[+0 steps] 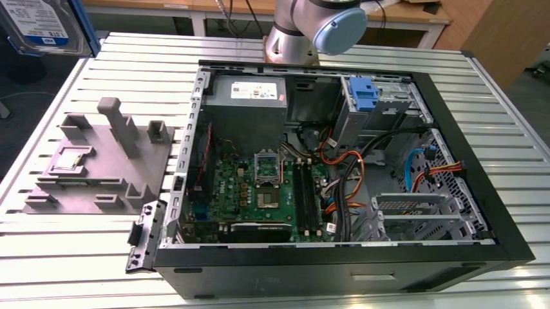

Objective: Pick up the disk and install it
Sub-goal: 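Pick up the disk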

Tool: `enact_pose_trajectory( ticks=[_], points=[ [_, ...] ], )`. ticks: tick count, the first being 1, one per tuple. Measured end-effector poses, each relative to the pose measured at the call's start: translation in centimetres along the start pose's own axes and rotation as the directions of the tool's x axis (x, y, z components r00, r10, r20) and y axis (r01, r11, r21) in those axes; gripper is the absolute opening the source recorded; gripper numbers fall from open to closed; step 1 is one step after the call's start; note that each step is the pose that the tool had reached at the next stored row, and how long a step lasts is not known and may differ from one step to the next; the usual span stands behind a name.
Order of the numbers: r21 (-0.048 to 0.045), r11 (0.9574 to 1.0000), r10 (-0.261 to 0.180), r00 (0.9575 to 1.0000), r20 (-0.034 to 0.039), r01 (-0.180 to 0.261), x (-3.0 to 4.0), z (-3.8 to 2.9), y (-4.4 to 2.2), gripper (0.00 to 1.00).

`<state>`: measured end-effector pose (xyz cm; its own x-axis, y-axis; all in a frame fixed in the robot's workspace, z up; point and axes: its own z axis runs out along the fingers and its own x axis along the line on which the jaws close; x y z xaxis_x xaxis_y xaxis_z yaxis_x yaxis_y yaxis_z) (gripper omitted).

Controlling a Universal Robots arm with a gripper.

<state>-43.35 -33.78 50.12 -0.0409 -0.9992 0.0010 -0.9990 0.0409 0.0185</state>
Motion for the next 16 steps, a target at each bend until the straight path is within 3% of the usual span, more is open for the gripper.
enact_pose_trajectory(
  ticks=[16],
  points=[
    [0.0,1.0,0.0,1.0,-0.0001,0.0,-0.01,-0.03,-0.32,0.36]
  ],
)
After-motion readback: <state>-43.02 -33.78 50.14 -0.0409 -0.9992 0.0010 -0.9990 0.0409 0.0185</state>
